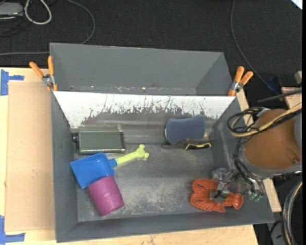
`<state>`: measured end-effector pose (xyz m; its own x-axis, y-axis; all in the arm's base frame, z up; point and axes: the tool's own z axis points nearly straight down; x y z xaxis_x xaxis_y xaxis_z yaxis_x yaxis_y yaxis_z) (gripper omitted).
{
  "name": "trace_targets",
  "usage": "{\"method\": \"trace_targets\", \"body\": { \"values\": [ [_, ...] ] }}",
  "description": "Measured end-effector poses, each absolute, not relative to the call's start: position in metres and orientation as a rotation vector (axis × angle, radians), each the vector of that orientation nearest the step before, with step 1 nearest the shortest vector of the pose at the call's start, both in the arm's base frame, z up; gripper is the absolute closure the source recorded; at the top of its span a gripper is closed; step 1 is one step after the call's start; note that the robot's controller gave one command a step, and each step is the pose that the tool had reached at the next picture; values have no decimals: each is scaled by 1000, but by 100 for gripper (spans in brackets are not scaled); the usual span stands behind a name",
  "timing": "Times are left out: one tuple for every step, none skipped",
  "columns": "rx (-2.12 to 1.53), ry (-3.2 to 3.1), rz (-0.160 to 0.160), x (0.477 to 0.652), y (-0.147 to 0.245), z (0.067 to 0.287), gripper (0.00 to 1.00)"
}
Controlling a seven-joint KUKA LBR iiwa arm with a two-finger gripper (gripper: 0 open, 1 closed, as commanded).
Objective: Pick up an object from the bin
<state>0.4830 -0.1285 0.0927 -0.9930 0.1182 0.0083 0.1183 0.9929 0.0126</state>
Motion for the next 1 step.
{"method": "trace_targets", "body": {
  "values": [
    [-213,-3123,-21,484,-122,172,100]
  ]
}}
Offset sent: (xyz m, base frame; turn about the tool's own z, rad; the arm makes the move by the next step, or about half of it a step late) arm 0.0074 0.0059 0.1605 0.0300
